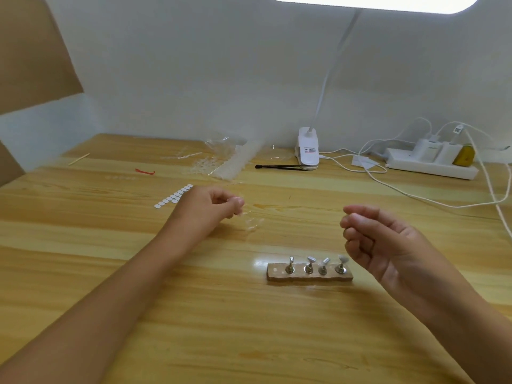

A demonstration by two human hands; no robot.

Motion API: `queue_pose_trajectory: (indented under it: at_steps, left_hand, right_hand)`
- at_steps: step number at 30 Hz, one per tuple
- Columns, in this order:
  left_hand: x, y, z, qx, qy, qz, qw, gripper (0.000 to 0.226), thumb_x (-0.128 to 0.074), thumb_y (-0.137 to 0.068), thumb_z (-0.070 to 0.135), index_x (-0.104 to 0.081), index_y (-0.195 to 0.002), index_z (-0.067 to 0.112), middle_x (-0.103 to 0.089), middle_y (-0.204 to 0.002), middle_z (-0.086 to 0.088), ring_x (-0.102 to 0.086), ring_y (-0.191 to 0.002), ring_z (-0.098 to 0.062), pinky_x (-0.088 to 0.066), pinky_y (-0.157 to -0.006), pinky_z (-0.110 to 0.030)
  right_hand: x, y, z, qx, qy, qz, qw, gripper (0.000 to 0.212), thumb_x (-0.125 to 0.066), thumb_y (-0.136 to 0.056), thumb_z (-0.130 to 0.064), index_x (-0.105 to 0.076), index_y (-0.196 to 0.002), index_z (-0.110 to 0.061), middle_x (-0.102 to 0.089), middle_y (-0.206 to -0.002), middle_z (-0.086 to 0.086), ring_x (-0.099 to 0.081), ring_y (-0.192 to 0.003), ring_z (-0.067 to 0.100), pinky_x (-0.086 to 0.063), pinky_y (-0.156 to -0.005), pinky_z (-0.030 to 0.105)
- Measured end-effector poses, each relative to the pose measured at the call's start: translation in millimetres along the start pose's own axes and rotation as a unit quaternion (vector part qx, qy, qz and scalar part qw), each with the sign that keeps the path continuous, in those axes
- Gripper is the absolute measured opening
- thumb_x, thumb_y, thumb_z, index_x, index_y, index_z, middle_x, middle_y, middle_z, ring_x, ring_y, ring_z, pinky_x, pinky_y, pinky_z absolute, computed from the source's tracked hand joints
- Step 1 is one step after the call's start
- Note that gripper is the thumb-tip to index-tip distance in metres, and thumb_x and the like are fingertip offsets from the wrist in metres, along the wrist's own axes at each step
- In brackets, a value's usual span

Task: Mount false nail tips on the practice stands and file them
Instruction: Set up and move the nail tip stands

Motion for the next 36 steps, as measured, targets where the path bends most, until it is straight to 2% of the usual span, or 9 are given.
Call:
queue_pose_trajectory:
  at_steps: [2,4,6,10,17,23,29,33,36]
  left_hand:
    - [0.5,-0.3,-0.8,0.013,-0.026,0.006,1.000,0.020,-0.075,-0.084,0.036,-0.074,-0.103,0.029,-0.072,-0.095,0.019,-0.063,-0.089,0.005,-0.044,-0.075,-0.016]
    - [1.0,0.4,1.2,0.004,-0.064,0.028,0.998,0.042,-0.076,-0.083,0.037,-0.064,-0.123,0.031,-0.058,-0.118,0.021,-0.053,-0.113,-0.002,-0.044,-0.093,-0.024]
    - [0.7,7.4,11.2,-0.034,-0.059,0.055,0.996,0.040,-0.073,-0.086,0.038,-0.060,-0.123,0.036,-0.049,-0.124,0.021,-0.046,-0.121,-0.007,-0.043,-0.099,-0.030]
    - [-16.9,30.6,35.4,-0.069,0.065,-0.042,0.995,0.025,-0.069,-0.084,0.046,-0.073,-0.104,0.032,-0.071,-0.105,0.016,-0.063,-0.097,0.004,-0.046,-0.074,-0.007]
    - [-51.6,61.7,49.3,-0.044,0.170,-0.228,0.958,0.033,-0.066,-0.075,0.050,-0.079,-0.090,0.023,-0.074,-0.101,0.015,-0.064,-0.095,0.009,-0.041,-0.073,-0.002]
    - [-49.6,59.6,48.0,-0.013,0.158,-0.203,0.966,0.011,-0.071,-0.085,0.036,-0.076,-0.081,0.028,-0.074,-0.087,0.015,-0.063,-0.083,0.012,-0.041,-0.067,-0.001]
    - [-44.1,57.4,51.3,-0.003,0.122,-0.217,0.969,0.014,-0.069,-0.086,0.037,-0.078,-0.086,0.027,-0.075,-0.096,0.017,-0.064,-0.090,0.009,-0.041,-0.080,-0.020]
    - [-31.2,46.4,46.9,-0.063,-0.012,-0.145,0.987,0.014,-0.067,-0.087,0.039,-0.078,-0.081,0.032,-0.071,-0.099,0.020,-0.059,-0.088,0.013,-0.038,-0.077,-0.021]
    - [-28.9,41.8,42.2,-0.094,-0.129,-0.141,0.977,0.008,-0.071,-0.084,0.029,-0.075,-0.085,0.035,-0.063,-0.103,0.018,-0.049,-0.076,0.015,-0.036,-0.068,-0.021]
  right_hand:
    - [-0.4,0.6,1.9,-0.008,0.020,-0.016,1.000,0.020,-0.069,-0.065,-0.010,-0.080,-0.081,-0.015,-0.072,-0.080,0.004,-0.067,-0.067,0.007,-0.056,-0.063,0.016]
    - [-1.4,3.0,1.9,0.000,0.039,-0.031,0.999,0.025,-0.070,-0.062,-0.010,-0.080,-0.085,-0.015,-0.073,-0.083,0.005,-0.069,-0.071,0.008,-0.056,-0.066,0.016]
    - [-3.1,6.7,0.9,0.030,0.071,-0.036,0.996,0.028,-0.072,-0.061,-0.015,-0.080,-0.087,-0.018,-0.074,-0.084,0.004,-0.069,-0.073,0.008,-0.055,-0.069,0.016]
    - [-9.1,16.7,2.4,0.183,0.238,-0.029,0.953,0.027,-0.073,-0.068,-0.024,-0.075,-0.095,-0.025,-0.073,-0.086,0.005,-0.068,-0.078,0.013,-0.055,-0.071,0.018]
    - [-16.2,18.8,15.6,0.301,0.370,-0.043,0.878,0.013,-0.070,-0.078,-0.026,-0.069,-0.091,-0.027,-0.068,-0.082,-0.008,-0.063,-0.076,0.015,-0.052,-0.071,0.027]
    - [-16.6,15.1,15.6,0.336,0.463,-0.057,0.819,0.017,-0.069,-0.081,-0.023,-0.069,-0.098,-0.021,-0.064,-0.079,-0.011,-0.063,-0.080,0.011,-0.049,-0.073,0.023]
    - [-16.5,13.4,16.6,0.331,0.471,-0.053,0.816,0.020,-0.067,-0.080,-0.030,-0.070,-0.098,-0.021,-0.066,-0.083,-0.012,-0.063,-0.085,0.010,-0.048,-0.075,0.026]
    - [-17.8,11.4,17.9,0.322,0.506,-0.058,0.798,0.026,-0.065,-0.080,-0.038,-0.073,-0.099,-0.023,-0.065,-0.095,-0.012,-0.061,-0.096,0.007,-0.047,-0.082,0.023]
    - [-21.0,10.3,20.8,0.333,0.584,-0.067,0.737,0.030,-0.063,-0.082,-0.042,-0.076,-0.096,-0.020,-0.063,-0.103,-0.006,-0.057,-0.103,0.014,-0.046,-0.088,0.031]
Point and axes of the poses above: each hand's wrist, its own y-axis away from the middle knuckle, its own x-axis out of the back of the hand, z = x × y, the point moved 1 cm from there along -y, towards the middle knuckle
